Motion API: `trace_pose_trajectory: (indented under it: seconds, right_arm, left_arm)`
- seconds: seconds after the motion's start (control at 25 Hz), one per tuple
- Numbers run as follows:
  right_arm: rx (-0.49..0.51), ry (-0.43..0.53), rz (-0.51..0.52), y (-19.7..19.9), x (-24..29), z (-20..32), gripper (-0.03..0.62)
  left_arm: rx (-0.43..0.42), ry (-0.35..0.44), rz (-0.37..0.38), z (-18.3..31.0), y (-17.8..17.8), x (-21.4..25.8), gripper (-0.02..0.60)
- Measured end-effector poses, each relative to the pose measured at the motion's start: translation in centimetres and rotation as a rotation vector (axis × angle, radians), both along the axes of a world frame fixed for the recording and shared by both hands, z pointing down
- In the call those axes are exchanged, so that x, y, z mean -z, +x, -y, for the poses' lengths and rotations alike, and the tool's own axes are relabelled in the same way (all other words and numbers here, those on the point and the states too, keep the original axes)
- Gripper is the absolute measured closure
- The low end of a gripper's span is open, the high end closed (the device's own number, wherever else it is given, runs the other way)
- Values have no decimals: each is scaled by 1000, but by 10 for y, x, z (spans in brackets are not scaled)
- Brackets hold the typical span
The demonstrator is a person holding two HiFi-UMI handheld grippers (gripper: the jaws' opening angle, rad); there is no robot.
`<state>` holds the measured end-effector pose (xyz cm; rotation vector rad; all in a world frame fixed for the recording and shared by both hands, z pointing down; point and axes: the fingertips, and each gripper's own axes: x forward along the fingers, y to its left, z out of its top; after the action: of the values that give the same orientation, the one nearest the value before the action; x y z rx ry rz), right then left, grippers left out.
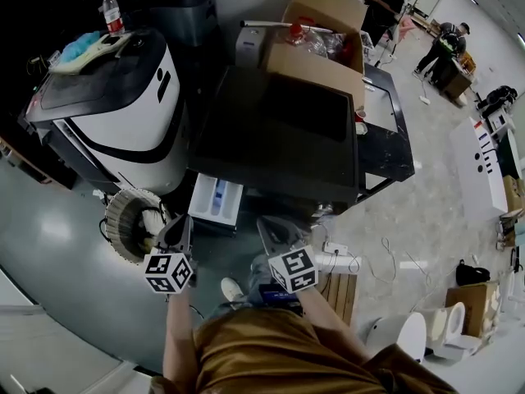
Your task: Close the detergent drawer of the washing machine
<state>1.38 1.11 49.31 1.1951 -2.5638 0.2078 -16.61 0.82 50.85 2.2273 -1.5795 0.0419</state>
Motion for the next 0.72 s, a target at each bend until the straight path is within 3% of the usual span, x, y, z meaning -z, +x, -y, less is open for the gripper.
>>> trace_pose_trajectory:
  seconds: [0.72]
  right_arm:
    - [49,-103,-34,1,-45,17,582]
  left_arm:
    - [-10,-169,76,4,1,-81,557]
